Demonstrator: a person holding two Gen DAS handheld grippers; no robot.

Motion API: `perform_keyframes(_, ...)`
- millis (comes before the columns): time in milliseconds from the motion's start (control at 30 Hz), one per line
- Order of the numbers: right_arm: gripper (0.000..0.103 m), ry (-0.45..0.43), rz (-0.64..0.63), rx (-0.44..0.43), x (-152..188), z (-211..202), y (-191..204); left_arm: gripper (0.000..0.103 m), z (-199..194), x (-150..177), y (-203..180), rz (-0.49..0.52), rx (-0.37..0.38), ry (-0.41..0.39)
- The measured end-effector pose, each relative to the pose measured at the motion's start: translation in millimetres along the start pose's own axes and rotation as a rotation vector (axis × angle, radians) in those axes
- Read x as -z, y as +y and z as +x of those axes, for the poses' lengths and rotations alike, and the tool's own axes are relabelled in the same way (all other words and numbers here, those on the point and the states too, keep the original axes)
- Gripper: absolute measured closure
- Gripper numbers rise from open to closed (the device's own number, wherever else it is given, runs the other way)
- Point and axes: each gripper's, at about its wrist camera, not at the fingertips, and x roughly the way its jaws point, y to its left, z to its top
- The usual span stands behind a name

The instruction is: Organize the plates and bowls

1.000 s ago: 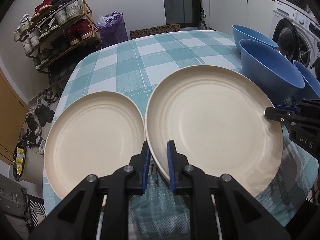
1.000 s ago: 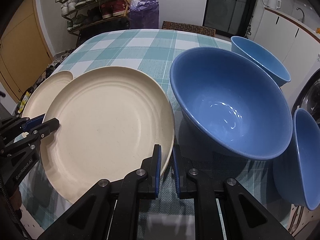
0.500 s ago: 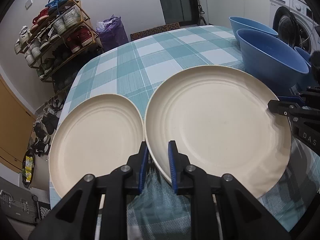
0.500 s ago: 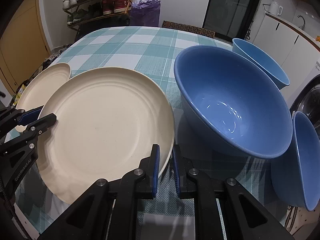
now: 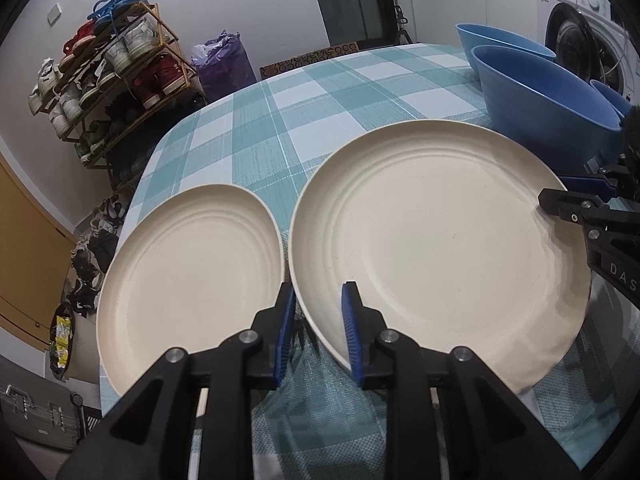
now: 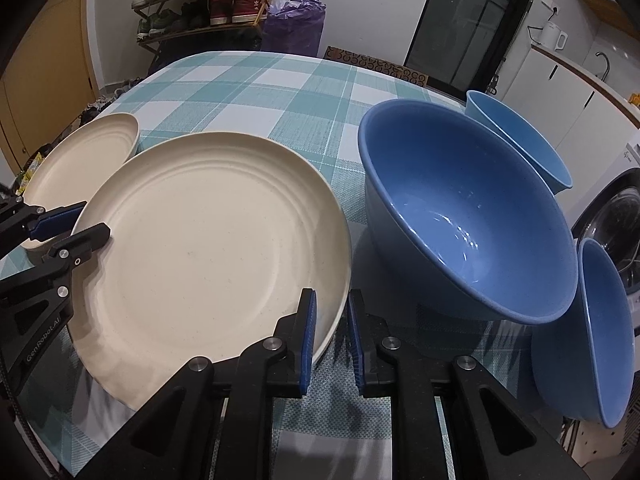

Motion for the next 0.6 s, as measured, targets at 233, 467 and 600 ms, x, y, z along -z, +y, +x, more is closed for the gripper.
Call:
perform_keyframes(233, 0.063, -0.031, 0.005, -0.053, 1, -10, -5, 0.065, 1, 1, 8, -0.081, 0.095, 0.020)
perform_keyframes(467, 0.035, -0.098, -0.008, -0.119, -2, -28, -4, 0.053, -9, 2, 16, -0.132, 0.182, -0.003)
perform_keyframes(600, 0.025, -0.150, -0.030, -0.172, -4, -40, 2, 0.052, -19, 4, 23, -0.148, 0.176, -0.025)
